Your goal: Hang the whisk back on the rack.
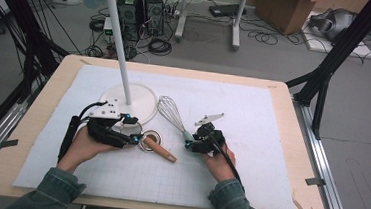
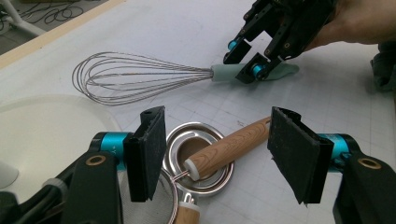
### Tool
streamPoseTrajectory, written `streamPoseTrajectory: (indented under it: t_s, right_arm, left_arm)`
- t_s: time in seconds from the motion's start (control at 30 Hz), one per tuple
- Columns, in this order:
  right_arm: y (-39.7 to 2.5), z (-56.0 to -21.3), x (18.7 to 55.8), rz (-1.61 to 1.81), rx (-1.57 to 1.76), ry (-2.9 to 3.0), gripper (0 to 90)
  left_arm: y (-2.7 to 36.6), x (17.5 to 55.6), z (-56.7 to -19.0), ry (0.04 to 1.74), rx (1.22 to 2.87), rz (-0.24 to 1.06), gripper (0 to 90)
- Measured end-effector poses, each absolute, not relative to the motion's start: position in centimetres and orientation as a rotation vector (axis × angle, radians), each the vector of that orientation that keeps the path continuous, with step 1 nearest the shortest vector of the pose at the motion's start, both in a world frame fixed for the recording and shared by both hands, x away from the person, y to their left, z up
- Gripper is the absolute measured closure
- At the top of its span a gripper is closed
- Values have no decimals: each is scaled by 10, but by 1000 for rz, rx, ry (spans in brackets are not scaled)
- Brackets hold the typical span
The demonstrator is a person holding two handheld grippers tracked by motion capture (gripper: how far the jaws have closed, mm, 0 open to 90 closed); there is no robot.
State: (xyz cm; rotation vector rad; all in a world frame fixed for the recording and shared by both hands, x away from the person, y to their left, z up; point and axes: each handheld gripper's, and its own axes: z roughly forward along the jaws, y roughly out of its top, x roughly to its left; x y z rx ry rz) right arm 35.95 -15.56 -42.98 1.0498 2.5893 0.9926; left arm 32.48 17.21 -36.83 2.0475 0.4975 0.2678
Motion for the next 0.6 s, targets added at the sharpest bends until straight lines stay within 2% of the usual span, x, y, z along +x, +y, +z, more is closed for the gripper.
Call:
streamPoseTrajectory:
  t_s: [0.6]
  right_arm:
    - [-144, -433, 361, 928, 1074, 2545, 661]
  left_arm:
    - [172, 323, -368, 488, 2046, 268, 378]
